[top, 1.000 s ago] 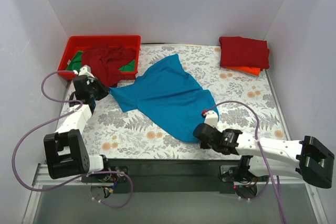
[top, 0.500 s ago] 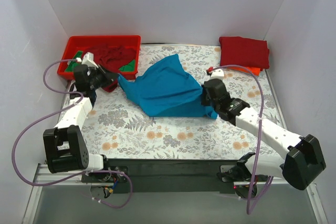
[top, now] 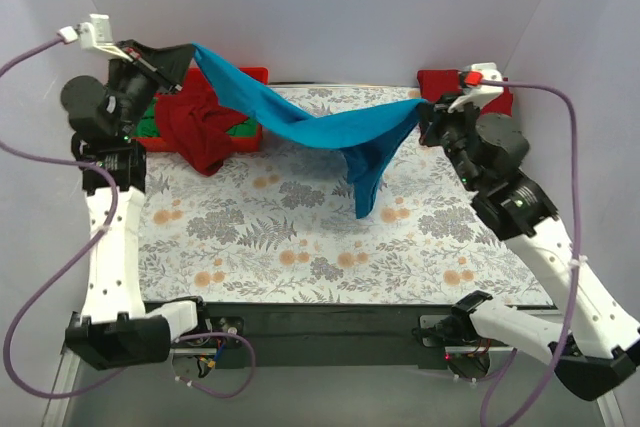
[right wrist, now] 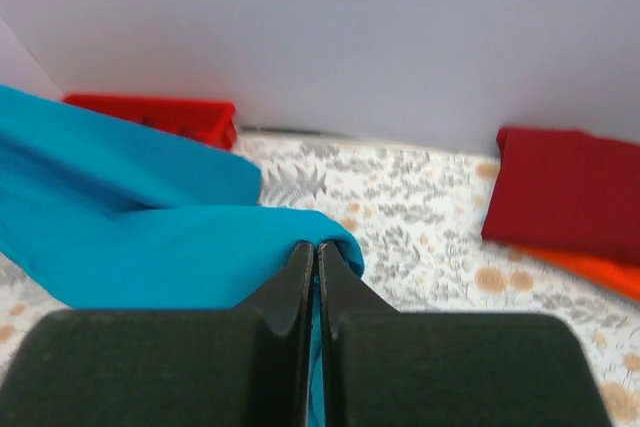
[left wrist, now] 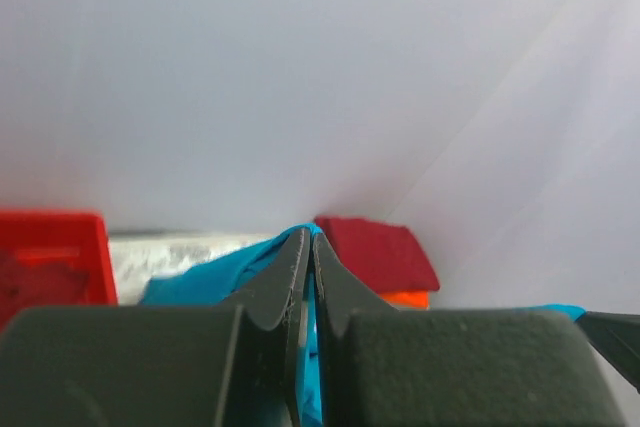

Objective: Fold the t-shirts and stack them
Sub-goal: Flatten the tshirt out

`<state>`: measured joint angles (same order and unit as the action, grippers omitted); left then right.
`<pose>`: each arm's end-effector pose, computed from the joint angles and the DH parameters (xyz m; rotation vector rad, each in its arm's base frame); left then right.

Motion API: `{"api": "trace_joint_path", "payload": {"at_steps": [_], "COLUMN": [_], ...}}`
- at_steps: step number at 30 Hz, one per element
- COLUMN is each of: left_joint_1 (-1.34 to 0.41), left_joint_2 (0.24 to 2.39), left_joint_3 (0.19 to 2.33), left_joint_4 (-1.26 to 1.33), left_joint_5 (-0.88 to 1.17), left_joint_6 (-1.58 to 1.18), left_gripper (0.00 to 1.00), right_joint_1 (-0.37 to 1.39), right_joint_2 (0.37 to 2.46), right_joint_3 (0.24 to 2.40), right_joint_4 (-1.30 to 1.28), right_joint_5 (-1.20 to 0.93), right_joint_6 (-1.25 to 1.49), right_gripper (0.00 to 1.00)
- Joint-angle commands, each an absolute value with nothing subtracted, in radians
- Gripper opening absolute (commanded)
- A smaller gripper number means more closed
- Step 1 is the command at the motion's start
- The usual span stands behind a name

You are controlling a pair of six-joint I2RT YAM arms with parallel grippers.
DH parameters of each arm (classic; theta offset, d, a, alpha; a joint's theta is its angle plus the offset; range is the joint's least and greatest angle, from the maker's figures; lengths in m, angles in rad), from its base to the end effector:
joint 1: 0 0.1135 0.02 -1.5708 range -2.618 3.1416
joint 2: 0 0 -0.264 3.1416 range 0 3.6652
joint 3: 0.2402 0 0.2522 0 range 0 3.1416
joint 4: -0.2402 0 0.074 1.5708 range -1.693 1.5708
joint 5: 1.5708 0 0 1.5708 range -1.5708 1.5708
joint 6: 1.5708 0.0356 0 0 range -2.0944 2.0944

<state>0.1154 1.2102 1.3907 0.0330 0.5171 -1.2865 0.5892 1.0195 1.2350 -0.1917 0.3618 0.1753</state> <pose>0.2599 0.0124 0.4858 -0.5692 1.4085 -1.3075 0.1861 0.1092 0.4519 -0.0339 1.5572 0.3250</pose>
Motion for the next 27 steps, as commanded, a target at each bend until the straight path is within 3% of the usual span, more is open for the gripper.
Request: {"api": "trace_joint_path", "payload": {"at_steps": [1, 5, 9, 18, 22, 27], "left_joint_1": [0.115, 0.114, 0.115, 0.114, 0.114, 0.106], "left_joint_2": [1.071, 1.009, 1.011, 1.248, 1.444, 1.532], "left_joint_3": [1.509, 1.725, 1.785, 1.640, 1.654, 1.675], "left_joint_4": [0.006, -0.100, -0.080, 0.136, 0.156, 0.163], "left_joint_5": [0.506, 0.466, 0.491, 0.641, 0.679, 0.704], "left_joint_6": [-1.269, -1.224, -1.249, -1.358, -1.345, -1.327], "left_gripper": [0.00, 0.00, 0.00, 0.00, 0.00, 0.00], "right_joint_1": [0.589, 0.589, 0.588, 0.549, 0.425, 0.331], "right_joint_2": [0.924, 0.821, 0.813, 1.067, 1.181, 1.247], "right_joint_3": [1.311, 1.457, 1.489, 1.439, 1.431, 1.445], "right_joint_4": [-0.178, -0.238, -0.235, -0.160, -0.126, -0.117], "right_joint_5": [0.306, 0.194, 0.172, 0.405, 0.335, 0.279], "right_joint_6": [0.107, 0.074, 0.054, 0.020, 0.066, 0.084], "right_gripper": [0.01, 0.01, 0.01, 0.01, 0.01, 0.01]}}
